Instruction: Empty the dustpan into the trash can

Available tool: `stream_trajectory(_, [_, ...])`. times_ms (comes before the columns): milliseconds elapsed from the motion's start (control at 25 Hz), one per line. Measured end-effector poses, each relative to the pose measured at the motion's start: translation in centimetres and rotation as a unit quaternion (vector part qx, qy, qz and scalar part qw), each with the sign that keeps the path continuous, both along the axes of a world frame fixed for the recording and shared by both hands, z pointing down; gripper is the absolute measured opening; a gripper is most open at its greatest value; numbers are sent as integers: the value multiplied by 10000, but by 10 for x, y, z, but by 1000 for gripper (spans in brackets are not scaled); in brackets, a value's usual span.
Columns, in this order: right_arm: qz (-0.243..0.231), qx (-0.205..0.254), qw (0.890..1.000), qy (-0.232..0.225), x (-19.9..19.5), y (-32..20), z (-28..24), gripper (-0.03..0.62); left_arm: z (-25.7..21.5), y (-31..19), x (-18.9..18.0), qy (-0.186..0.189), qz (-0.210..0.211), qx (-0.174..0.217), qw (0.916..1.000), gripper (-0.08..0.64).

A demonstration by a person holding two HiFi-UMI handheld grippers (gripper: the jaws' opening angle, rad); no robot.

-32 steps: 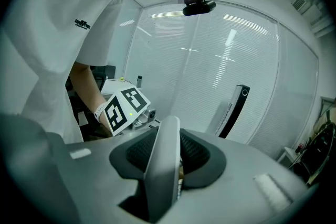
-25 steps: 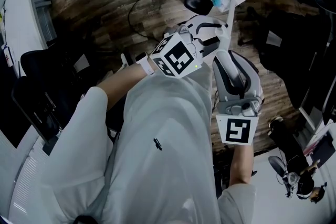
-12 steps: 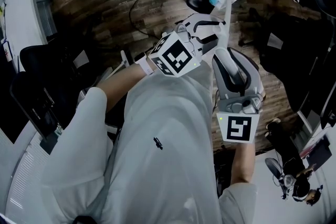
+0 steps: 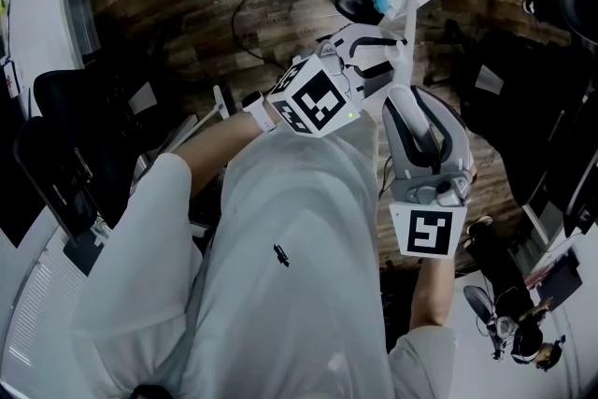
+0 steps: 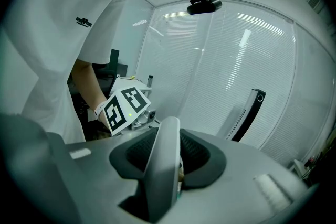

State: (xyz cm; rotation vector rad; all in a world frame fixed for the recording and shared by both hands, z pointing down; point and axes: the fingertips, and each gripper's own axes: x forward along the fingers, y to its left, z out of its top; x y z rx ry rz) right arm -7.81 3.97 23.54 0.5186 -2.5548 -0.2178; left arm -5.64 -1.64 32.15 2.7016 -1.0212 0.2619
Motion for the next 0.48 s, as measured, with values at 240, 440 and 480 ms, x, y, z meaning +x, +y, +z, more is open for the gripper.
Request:
stream_trajectory(240, [-63,24,10000,39,0,2,-1,137,-1,2,1,22,-43,14,10000,107])
stream_trajectory(440, [-234,-28,9996,170,-1,6,11,137,10,5,0,-35,-138,-139,9998,107])
stream_trajectory(480, [-258,-35,9995,182,-1,6,12,137,11,5,-1,-40,-149,-156,9998,107])
